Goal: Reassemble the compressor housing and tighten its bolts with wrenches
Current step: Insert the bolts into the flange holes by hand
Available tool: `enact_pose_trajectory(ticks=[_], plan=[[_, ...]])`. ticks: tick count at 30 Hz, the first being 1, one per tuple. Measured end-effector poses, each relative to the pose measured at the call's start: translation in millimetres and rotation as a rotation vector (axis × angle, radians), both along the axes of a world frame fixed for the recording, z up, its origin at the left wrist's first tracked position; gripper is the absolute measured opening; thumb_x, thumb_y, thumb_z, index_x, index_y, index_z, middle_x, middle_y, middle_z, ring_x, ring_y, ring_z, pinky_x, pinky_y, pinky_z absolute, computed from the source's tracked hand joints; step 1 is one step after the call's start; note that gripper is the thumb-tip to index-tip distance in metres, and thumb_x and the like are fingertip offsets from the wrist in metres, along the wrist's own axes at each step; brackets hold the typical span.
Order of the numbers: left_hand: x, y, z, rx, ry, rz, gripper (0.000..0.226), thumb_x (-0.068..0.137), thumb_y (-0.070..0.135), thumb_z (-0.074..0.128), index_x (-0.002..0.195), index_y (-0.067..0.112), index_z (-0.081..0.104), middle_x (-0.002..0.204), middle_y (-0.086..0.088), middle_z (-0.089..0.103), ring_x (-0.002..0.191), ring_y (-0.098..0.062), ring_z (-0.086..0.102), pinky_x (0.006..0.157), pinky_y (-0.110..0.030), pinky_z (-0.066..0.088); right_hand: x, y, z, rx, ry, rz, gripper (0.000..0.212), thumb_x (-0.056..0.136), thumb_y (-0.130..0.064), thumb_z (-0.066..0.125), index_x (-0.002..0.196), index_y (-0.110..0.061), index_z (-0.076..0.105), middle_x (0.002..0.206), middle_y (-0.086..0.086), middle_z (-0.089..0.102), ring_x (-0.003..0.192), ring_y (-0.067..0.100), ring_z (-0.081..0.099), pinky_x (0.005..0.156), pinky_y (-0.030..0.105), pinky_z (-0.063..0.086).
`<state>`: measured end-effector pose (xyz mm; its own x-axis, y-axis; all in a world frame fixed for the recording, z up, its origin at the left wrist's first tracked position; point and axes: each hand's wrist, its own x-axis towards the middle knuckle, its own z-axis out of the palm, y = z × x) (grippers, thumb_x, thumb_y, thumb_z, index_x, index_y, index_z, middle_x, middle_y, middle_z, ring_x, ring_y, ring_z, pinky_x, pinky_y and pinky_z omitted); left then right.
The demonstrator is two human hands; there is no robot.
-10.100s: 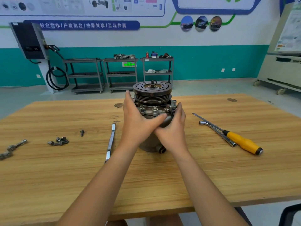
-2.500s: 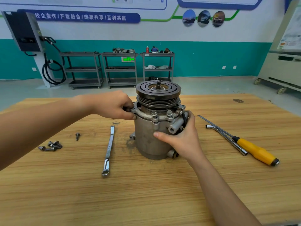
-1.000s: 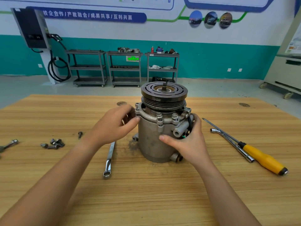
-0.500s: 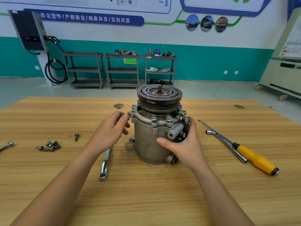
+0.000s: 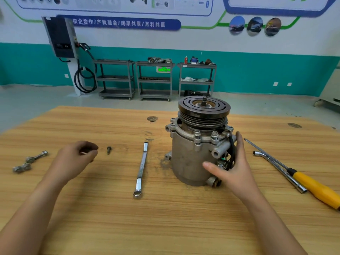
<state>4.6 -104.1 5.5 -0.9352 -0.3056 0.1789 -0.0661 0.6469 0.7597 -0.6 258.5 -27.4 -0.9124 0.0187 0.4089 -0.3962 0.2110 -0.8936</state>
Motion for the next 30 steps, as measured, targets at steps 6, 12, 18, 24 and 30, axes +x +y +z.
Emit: enact_pose_trajectory(ticks=[6,12,18,24,30], plan=[[-21.4,12.7,-1.0,-0.211,-0.018,-0.077,0.021,0.091,0.006,0.052,0.106,0.013,0.066,0.092,0.002,0.068,0.081,-0.018,0.063,0.068,-0.031,0.046,2.2,1.2,-1.8,0.013,-0.002,0.011,0.126,0.049,-0.046,0.078,0.149,-0.035,0.002,0.124,-0.047,0.026,0.106,-0.037,0.029,0.077,-0.01,0.029],[-82.5,22.8,-8.2,-0.797,-0.272,-0.081,0.029,0.092,0.004,0.042,0.111,0.006,0.064,0.107,-0.011,0.065,0.096,-0.028,0.061,0.079,-0.034,0.05,7.2,2.6,0.1,0.022,-0.027,-0.017,0.12,0.048,-0.052,0.074,0.146,-0.039,0.005,0.107,-0.064,0.027,0.104,-0.039,0.028,0.076,-0.009,0.031],[-102.2,19.9,-17.9,-0.739,-0.305,-0.066,0.028,0.091,0.006,0.047,0.116,0.007,0.06,0.118,-0.011,0.06,0.107,-0.027,0.057,0.083,-0.03,0.045,10.2,3.5,2.5,0.033,-0.048,-0.018,0.116,0.05,-0.048,0.073,0.146,-0.039,0.008,0.11,-0.058,0.028,0.104,-0.038,0.029,0.084,0.004,0.035],[-91.6,19.9,-5.5,-0.555,-0.337,-0.052,0.016,0.088,0.006,0.056,0.1,0.002,0.065,0.105,-0.014,0.066,0.096,-0.027,0.059,0.08,-0.033,0.048,11.0,1.8,4.7,0.036,-0.038,-0.029,0.112,0.049,-0.052,0.072,0.142,-0.045,0.011,0.118,-0.051,0.029,0.104,-0.037,0.03,0.082,0.008,0.035],[-51.0,79.8,38.9,0.192,0.206,-0.416,0.017,0.085,0.004,0.062,0.081,0.02,0.064,0.081,0.0,0.067,0.072,-0.007,0.065,0.067,-0.017,0.051,10.3,1.5,4.3,0.039,-0.031,-0.037,0.106,0.048,-0.053,0.072,0.136,-0.05,0.013,0.116,-0.054,0.031,0.107,-0.035,0.031,0.085,0.01,0.036]])
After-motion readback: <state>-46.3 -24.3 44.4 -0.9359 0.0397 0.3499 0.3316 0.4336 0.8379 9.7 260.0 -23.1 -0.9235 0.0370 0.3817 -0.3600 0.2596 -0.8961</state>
